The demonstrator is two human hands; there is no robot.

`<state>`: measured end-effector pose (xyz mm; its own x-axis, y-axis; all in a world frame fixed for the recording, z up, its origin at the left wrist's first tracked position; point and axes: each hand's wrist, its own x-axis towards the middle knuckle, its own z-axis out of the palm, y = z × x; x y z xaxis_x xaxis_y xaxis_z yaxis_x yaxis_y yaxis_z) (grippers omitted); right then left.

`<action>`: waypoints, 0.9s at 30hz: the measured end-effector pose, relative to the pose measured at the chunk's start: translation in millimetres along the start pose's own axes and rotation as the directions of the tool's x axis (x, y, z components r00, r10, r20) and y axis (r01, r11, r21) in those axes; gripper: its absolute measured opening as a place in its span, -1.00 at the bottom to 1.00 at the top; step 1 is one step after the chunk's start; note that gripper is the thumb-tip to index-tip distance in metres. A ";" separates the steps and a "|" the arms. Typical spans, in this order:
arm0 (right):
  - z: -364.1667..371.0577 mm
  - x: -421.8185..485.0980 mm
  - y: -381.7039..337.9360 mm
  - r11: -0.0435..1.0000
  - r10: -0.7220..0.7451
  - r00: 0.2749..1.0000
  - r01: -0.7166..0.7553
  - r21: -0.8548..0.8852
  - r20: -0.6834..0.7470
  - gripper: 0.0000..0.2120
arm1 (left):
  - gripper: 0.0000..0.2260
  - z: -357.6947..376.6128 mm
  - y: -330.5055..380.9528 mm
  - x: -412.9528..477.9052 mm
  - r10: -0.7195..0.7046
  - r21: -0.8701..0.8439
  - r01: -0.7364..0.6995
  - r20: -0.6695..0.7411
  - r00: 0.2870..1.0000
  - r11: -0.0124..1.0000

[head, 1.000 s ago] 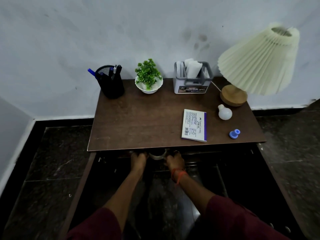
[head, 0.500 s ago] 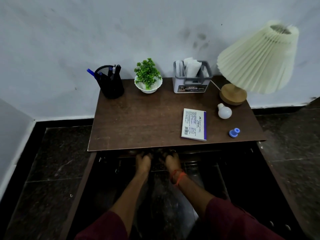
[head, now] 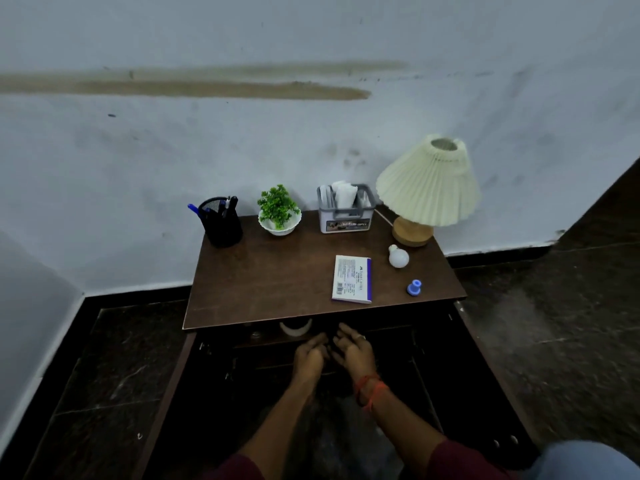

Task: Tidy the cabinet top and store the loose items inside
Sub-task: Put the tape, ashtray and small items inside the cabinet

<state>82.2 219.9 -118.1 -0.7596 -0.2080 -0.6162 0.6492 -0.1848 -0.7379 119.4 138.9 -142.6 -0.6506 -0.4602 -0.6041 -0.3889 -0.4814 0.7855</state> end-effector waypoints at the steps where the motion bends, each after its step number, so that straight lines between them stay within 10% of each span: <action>1: -8.4 -5.0 -6.3 1.000 -0.012 1.000 0.012 -0.002 -0.009 -0.61 | -0.56 9.1 12.7 -17.4 -0.010 -0.001 0.010 0.027 1.000 1.000; 27: -29.3 10.1 -99.5 0.969 -0.159 0.986 0.144 -0.202 -0.058 -0.66 | -0.55 57.4 107.1 -40.1 0.255 0.228 -0.252 0.015 0.967 0.941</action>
<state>8.8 264.3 -58.9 -0.8542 -0.1200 -0.5059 0.5110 -0.0148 -0.8594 66.4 148.5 -26.6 -0.7382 -0.5561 -0.3818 -0.3509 -0.1668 0.9214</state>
